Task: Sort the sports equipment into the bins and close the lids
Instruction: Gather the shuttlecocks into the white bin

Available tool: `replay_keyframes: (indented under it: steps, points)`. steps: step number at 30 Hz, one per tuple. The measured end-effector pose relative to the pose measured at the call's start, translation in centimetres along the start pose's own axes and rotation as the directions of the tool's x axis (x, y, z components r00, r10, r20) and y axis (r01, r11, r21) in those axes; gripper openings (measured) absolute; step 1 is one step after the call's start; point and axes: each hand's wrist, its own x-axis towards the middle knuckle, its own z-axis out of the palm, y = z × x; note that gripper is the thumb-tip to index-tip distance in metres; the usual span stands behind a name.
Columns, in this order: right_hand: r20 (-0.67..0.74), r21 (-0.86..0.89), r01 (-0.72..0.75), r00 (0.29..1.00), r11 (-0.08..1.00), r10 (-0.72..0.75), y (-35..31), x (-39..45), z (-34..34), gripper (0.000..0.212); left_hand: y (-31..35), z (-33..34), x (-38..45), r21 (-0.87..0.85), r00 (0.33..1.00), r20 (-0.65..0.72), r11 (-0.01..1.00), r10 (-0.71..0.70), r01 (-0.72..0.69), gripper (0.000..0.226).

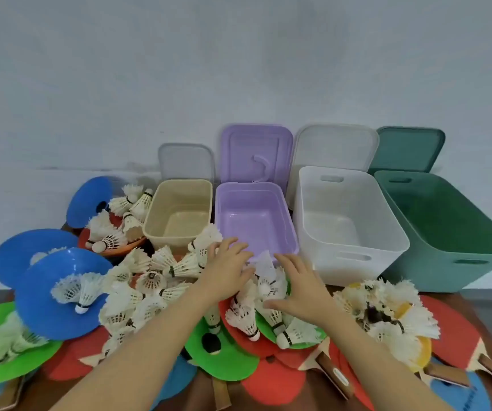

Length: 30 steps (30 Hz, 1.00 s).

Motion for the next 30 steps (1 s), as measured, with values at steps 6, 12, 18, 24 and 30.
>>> replay_keyframes:
  steps: [6,12,18,24,30]
  points:
    - [-0.108,0.004,-0.029,0.994,1.0,0.03,0.1,0.0,2.0,0.079,1.3,2.0,1.1,-0.001,0.998,-0.022,0.999,-0.052,0.052,0.032]
    - [-0.197,0.092,-0.058,0.977,0.994,0.075,-0.5,-0.6,1.9,0.062,0.9,2.6,1.6,-0.205,0.974,-0.175,0.973,-0.145,0.108,0.017]
    - [-0.35,0.167,0.01,0.935,0.986,0.05,-0.5,-2.0,-1.7,0.058,1.1,1.4,2.4,-0.241,0.919,-0.395,0.963,0.019,-0.124,0.009]
    - [-0.468,0.198,0.043,0.882,0.979,0.056,1.8,-1.3,-7.3,0.046,3.7,-1.8,5.8,-0.318,0.862,-0.502,0.914,0.063,-0.252,0.027]
    - [-0.518,0.203,0.001,0.849,0.979,0.106,7.0,1.1,-12.3,0.045,7.9,-2.7,11.4,-0.302,0.859,-0.501,0.909,0.105,-0.287,0.022]
